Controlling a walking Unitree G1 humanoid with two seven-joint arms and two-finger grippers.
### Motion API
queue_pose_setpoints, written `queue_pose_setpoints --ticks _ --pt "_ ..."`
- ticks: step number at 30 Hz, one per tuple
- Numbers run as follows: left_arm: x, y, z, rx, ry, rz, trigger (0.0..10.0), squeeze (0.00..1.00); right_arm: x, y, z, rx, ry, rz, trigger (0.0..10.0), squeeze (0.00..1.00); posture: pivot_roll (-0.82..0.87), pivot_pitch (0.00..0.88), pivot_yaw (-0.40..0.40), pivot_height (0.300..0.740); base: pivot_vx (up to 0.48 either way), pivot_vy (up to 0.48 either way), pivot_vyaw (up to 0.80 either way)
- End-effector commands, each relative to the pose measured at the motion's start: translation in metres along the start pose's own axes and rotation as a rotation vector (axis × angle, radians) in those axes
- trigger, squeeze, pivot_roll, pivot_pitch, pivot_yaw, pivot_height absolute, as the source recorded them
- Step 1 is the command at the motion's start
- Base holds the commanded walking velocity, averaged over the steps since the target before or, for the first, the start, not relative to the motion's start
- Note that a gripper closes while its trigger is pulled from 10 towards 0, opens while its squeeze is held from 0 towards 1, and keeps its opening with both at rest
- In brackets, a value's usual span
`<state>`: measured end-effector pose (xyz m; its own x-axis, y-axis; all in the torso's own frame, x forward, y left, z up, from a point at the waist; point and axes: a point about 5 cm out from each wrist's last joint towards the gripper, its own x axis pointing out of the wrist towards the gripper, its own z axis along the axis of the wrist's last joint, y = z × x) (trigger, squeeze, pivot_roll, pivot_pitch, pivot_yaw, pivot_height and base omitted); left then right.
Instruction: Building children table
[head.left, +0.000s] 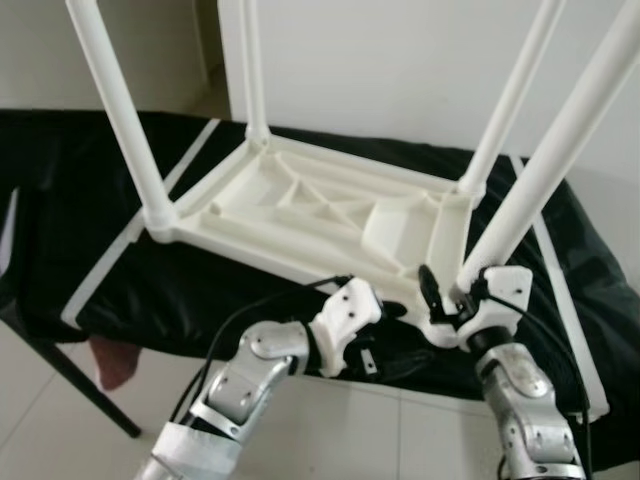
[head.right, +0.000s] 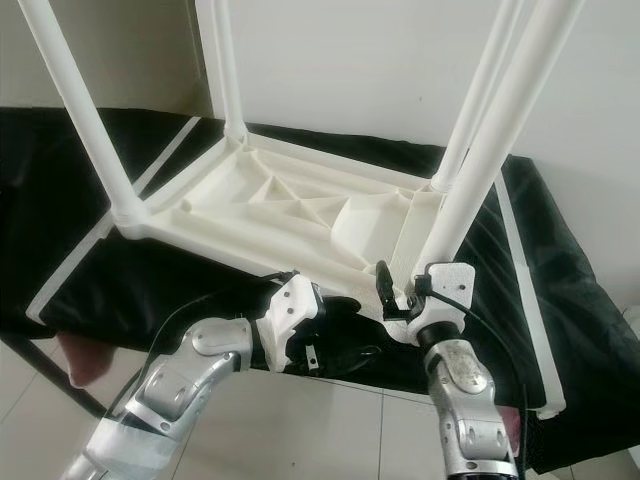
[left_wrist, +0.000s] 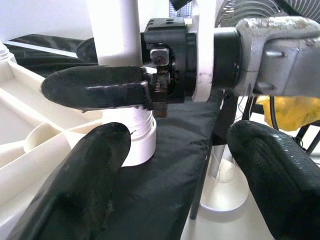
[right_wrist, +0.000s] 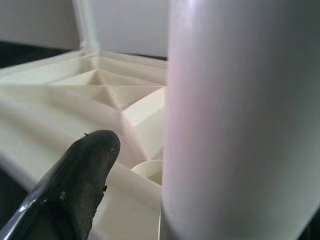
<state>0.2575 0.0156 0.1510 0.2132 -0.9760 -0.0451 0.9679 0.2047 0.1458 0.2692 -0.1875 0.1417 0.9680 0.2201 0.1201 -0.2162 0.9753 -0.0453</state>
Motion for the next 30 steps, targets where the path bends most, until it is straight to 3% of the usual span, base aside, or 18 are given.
queue_pose_setpoints --ticks 1,13,14,15,16,17,29,30 --pt "0.000 0.000 0.000 -0.008 0.006 0.008 10.0 0.00 -0.001 -0.008 -0.004 -0.004 0.019 0.025 10.0 0.00 0.00 0.000 -0.042 0.740 0.000 0.000 0.00" --pt "-0.001 0.002 0.001 -0.006 0.005 0.014 10.0 0.00 -0.004 -0.010 -0.016 -0.035 0.103 0.171 10.0 0.00 0.01 0.000 -0.040 0.740 0.000 0.000 0.00" --pt "-0.001 0.002 0.001 -0.006 0.005 0.014 10.0 0.00 -0.004 -0.010 -0.016 -0.034 0.104 0.178 4.8 0.00 0.01 0.000 -0.040 0.740 0.000 0.000 0.00" --pt "-0.001 0.002 0.001 -0.005 0.005 0.012 10.0 0.00 -0.004 -0.011 -0.017 -0.035 0.104 0.180 3.6 0.00 0.01 0.000 -0.038 0.740 0.000 0.000 0.00" --pt "-0.001 0.001 0.001 -0.006 0.006 0.011 10.0 0.00 -0.004 -0.011 -0.017 -0.033 0.104 0.183 1.0 0.00 0.01 0.000 -0.036 0.740 0.000 0.000 0.00" --pt "-0.002 0.001 0.001 -0.005 0.007 0.010 10.0 0.00 -0.004 -0.011 -0.018 -0.030 0.107 0.187 0.0 0.00 0.01 0.000 -0.037 0.740 0.000 0.000 0.00" --pt "-0.002 0.000 0.001 -0.005 0.009 0.003 10.0 0.00 -0.008 -0.012 -0.020 -0.015 0.118 0.186 0.0 0.00 0.01 0.000 -0.030 0.740 0.000 0.000 0.00" --pt "-0.002 0.000 0.001 -0.006 0.009 0.002 10.0 0.00 -0.007 -0.011 -0.018 0.002 0.108 0.154 10.0 0.00 0.00 0.000 -0.030 0.740 0.000 0.000 0.00"
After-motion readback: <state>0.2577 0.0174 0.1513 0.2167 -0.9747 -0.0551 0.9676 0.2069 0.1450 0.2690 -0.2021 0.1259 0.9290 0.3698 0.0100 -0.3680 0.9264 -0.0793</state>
